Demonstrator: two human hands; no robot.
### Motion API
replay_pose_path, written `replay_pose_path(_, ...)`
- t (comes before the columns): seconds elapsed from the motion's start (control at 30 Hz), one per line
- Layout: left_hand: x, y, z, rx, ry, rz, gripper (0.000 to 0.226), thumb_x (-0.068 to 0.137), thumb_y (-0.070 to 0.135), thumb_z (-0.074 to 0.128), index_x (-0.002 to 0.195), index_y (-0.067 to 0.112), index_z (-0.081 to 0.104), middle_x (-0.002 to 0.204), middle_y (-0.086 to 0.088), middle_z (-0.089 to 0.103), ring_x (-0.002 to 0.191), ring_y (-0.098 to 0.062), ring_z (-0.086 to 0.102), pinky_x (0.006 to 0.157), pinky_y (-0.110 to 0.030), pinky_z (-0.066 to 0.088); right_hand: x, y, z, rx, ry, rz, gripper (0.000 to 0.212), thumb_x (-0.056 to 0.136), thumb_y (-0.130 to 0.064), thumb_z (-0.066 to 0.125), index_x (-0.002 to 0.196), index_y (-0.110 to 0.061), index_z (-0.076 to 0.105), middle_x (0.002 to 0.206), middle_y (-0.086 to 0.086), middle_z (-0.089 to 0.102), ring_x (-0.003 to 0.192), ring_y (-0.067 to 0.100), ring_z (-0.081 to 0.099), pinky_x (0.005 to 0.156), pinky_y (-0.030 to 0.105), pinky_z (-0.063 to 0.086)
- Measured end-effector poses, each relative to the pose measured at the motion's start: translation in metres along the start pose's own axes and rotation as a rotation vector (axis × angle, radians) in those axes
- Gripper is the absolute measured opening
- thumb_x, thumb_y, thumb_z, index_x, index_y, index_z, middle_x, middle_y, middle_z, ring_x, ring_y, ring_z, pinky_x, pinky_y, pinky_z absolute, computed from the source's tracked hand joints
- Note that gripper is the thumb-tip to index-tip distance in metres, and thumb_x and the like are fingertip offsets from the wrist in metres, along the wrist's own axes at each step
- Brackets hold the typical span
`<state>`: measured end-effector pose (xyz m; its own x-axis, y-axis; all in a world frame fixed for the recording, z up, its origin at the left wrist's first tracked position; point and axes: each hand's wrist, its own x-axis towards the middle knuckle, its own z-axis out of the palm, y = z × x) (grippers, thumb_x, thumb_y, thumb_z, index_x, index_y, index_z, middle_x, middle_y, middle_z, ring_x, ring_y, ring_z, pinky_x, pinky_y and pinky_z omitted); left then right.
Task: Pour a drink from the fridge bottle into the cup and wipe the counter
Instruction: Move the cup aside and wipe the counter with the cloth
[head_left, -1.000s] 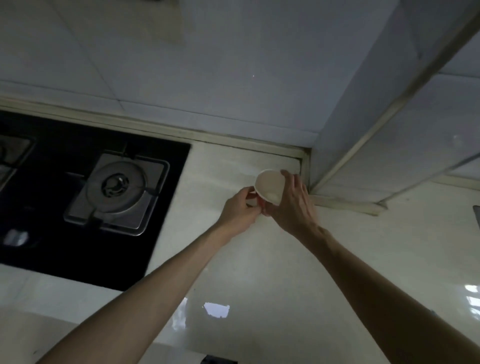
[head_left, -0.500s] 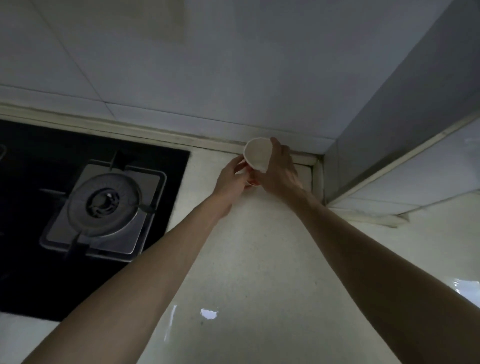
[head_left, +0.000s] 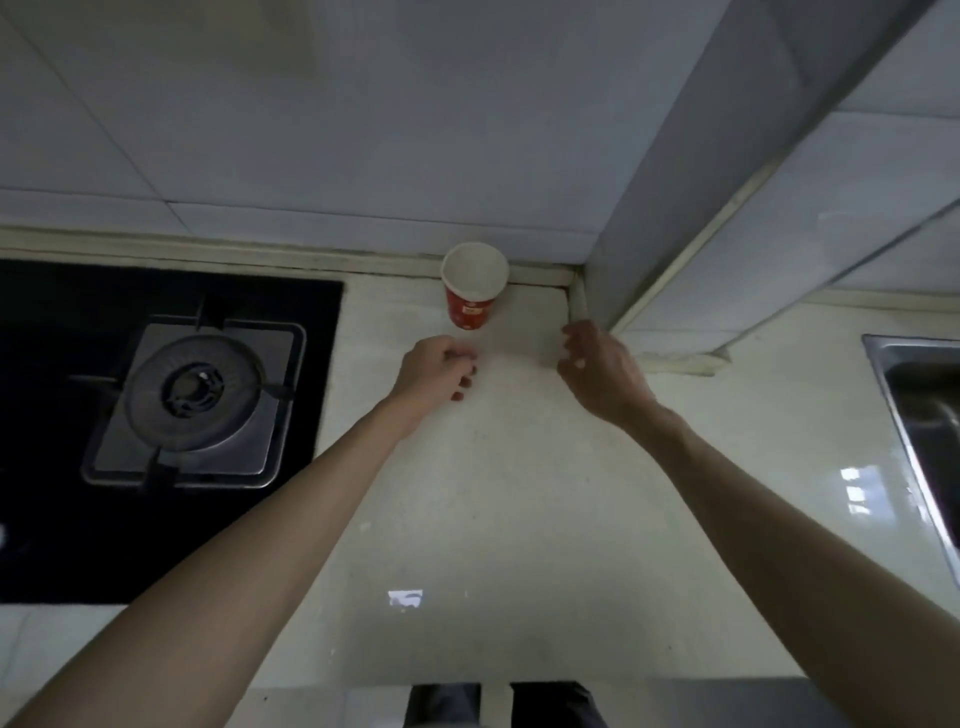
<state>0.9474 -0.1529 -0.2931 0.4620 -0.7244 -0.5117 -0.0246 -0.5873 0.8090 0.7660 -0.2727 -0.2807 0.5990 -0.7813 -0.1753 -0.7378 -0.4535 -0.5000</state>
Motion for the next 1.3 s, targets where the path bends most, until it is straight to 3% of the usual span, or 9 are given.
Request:
replay_pose_path(0.13,-0.038,-0.018,0.037,0.375,-0.181,0.108,0.01,0.093,0.01,0.059,0.098,0.012,0.068,0.097,-0.009,0.074,0.089,-0.025,0.072,0.082,-0.034,0.057,-0.1,0.073,-0.002,-0.03,0.009,0.129,0.026,0.088,-0.013,0.06,0.114,-0.009,0.061,0.107,0.007,0.062,0.088,0.022,0.063,0.073,0.021,0.039)
replay_pose_path(0.37,-0.106,-0.056,0.138,0.769,-0.413,0.369,0.024,0.091,0.016,0.053,0.109,0.01,0.067,0.115,-0.006,0.068,0.108,-0.024,0.063,0.09,-0.029,0.047,-0.261,0.178,-0.001,-0.078,0.102,0.386,0.02,0.088,-0.006,0.06,0.107,-0.011,0.065,0.106,0.005,0.06,0.091,0.019,0.06,0.074,0.028,0.047)
replay_pose_path(0.5,-0.149,-0.07,0.207,0.855,-0.528,0.444,0.029,0.095,0.014,0.047,0.119,0.007,0.062,0.126,-0.01,0.061,0.119,-0.026,0.054,0.097,-0.033,0.045,-0.288,0.217,-0.011,-0.109,0.143,0.389,0.023,0.084,-0.003,0.065,0.107,-0.007,0.063,0.108,0.01,0.06,0.097,0.028,0.058,0.074,0.03,0.043)
replay_pose_path(0.63,-0.192,-0.079,0.282,0.94,-0.637,0.442,0.036,0.098,0.01,0.045,0.131,-0.001,0.055,0.136,-0.019,0.052,0.13,-0.031,0.046,0.107,-0.035,0.035,-0.284,0.258,-0.016,-0.124,0.097,0.279,0.032,0.077,-0.004,0.072,0.109,-0.003,0.064,0.109,0.017,0.061,0.098,0.037,0.06,0.074,0.039,0.052)
replay_pose_path(0.73,-0.217,-0.082,0.333,0.93,-0.575,0.478,0.048,0.096,0.007,0.047,0.143,0.0,0.045,0.152,-0.017,0.039,0.14,-0.03,0.036,0.114,-0.036,0.031,-0.277,0.285,-0.018,-0.158,0.027,0.148,0.039,0.079,-0.019,0.065,0.115,-0.005,0.061,0.113,0.016,0.059,0.105,0.039,0.057,0.084,0.043,0.05)
replay_pose_path(0.83,-0.231,-0.084,0.379,0.983,-0.513,0.487,0.064,0.093,0.007,0.052,0.153,0.002,0.03,0.164,-0.016,0.017,0.15,-0.031,0.018,0.122,-0.042,0.023,-0.273,0.306,-0.023,-0.237,-0.036,0.077,0.055,0.078,-0.035,0.052,0.126,-0.01,0.056,0.134,0.014,0.051,0.126,0.037,0.046,0.102,0.046,0.038)
replay_pose_path(1.07,-0.256,-0.098,0.429,1.205,-0.444,0.295,0.073,0.095,0.017,0.053,0.157,0.001,0.017,0.167,-0.011,-0.004,0.154,-0.031,-0.002,0.123,-0.054,0.008,-0.291,0.339,-0.018,-0.44,-0.254,-0.003,0.074,0.091,-0.047,0.047,0.154,-0.021,0.019,0.162,0.004,0.011,0.148,0.033,0.005,0.118,0.051,0.011)
replay_pose_path(1.2,-0.256,-0.099,0.43,1.123,-0.413,0.256,0.073,0.096,0.013,0.051,0.158,0.008,0.013,0.168,-0.006,-0.002,0.155,-0.026,-0.003,0.125,-0.051,0.005,-0.296,0.342,-0.014,-0.447,-0.238,-0.012,0.075,0.091,-0.047,0.045,0.154,-0.02,0.017,0.162,0.006,0.011,0.148,0.035,0.003,0.118,0.053,0.009)
replay_pose_path(1.3,-0.255,-0.092,0.434,1.073,-0.391,0.248,0.074,0.092,0.013,0.054,0.157,0.012,0.017,0.168,-0.007,0.009,0.155,-0.028,0.007,0.124,-0.052,0.012,-0.308,0.345,-0.01,-0.453,-0.237,-0.007,0.075,0.091,-0.045,0.045,0.155,-0.018,0.015,0.162,0.008,0.009,0.148,0.036,0.002,0.118,0.054,0.008)
